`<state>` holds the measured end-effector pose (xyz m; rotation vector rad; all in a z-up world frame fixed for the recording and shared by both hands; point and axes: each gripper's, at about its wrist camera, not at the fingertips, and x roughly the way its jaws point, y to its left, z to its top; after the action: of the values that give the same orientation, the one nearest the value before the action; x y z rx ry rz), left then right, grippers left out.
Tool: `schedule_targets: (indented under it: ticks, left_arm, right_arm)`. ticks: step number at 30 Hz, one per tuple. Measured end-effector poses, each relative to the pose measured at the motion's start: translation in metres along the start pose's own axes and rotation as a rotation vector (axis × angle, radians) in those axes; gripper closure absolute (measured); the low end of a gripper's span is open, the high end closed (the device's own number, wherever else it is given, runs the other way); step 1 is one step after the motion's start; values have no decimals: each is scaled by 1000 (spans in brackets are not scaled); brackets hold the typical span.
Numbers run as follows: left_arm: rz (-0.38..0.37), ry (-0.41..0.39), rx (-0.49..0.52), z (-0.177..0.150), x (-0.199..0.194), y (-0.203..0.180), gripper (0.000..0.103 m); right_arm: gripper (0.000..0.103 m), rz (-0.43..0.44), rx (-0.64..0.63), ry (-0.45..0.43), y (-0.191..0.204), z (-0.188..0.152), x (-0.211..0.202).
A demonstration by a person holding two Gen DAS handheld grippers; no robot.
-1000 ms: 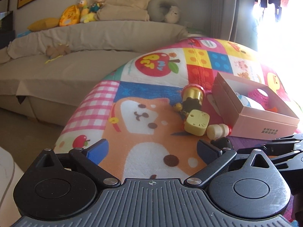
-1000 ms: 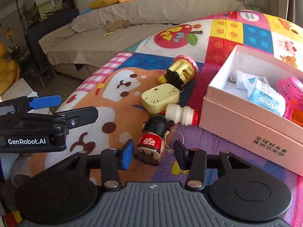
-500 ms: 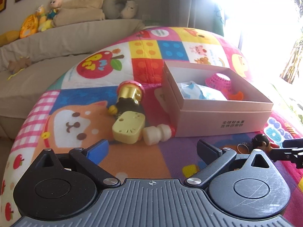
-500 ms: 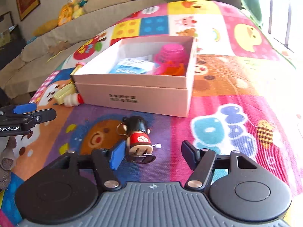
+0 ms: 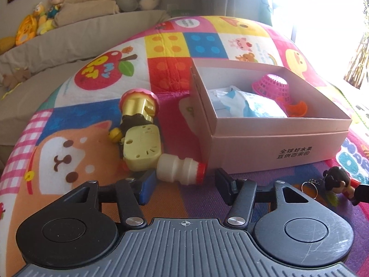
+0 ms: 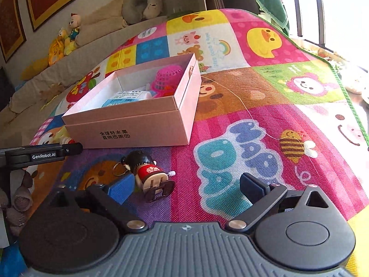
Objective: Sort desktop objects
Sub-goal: 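Grasp the red-and-black doll keychain with the right tool, then grasp the white yogurt bottle with the left tool while the right holds the doll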
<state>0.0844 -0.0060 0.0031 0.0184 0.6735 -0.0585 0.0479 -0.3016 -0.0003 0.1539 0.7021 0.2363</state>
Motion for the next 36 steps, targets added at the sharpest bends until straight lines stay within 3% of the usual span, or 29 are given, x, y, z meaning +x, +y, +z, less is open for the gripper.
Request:
schedule_targets:
  ticks: [3, 10, 15, 21, 26, 30, 36]
  left_arm:
    - [14, 2, 21, -1, -2, -1, 56]
    - [-1, 17, 74, -18, -28, -6, 55]
    - [-67, 41, 73, -34, -54, -10, 55]
    - [-189, 54, 85, -44, -67, -23, 34]
    - [-180, 11, 135, -48, -74, -31, 9]
    - [-142, -37, 155, -49, -82, -23, 5]
    - [-127, 18, 62, -41, -67, -11, 5]
  right_arm:
    - [3, 9, 7, -2, -1, -1, -1]
    - [0, 11, 13, 4, -1, -1, 0]
    - [0, 2, 3, 10, 2, -1, 1]
    - [0, -16, -19, 21, 5, -1, 3]
    - [0, -14, -24, 29, 5, -1, 4]
    - [0, -20, -70, 49, 8, 0, 7]
    - [0, -29, -98, 57, 11, -1, 7]
